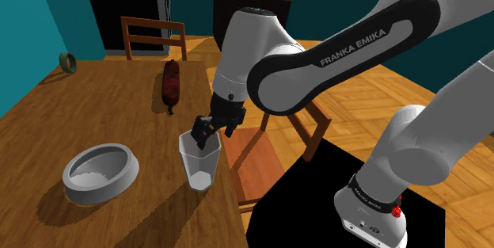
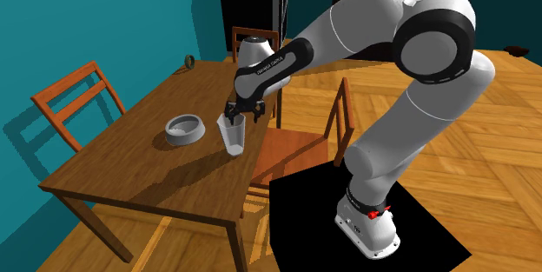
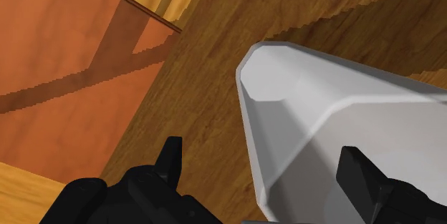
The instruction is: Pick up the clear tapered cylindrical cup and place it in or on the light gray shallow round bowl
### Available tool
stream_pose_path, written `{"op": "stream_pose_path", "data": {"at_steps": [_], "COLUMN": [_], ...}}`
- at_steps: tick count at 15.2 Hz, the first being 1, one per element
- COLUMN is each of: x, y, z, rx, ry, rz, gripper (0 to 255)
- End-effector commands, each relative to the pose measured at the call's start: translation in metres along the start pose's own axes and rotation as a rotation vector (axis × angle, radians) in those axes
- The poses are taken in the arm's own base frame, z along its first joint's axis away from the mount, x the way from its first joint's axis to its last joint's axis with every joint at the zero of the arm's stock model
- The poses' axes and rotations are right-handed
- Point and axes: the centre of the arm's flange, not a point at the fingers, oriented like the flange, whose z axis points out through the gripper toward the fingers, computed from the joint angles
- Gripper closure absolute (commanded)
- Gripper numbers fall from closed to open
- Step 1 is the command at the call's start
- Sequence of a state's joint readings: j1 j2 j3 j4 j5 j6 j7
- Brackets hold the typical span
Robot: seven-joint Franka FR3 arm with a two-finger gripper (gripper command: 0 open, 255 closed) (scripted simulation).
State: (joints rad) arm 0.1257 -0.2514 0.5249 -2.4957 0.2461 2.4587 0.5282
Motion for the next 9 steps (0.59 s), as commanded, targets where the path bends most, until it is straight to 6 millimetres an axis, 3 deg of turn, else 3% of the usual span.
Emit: {"op": "stream_pose_path", "data": {"at_steps": [1,7,8,9], "x": [0.0,0.0,0.0,0.0], "y": [-0.0007,-0.0006,-0.0006,-0.0006], "z": [0.0019,0.0019,0.0019,0.0019], "rx": [0.0,0.0,0.0,0.0], "ry": [0.0,0.0,0.0,0.0], "rz": [0.0,0.0,0.0,0.0], "gripper": [0,0,255,255]}}
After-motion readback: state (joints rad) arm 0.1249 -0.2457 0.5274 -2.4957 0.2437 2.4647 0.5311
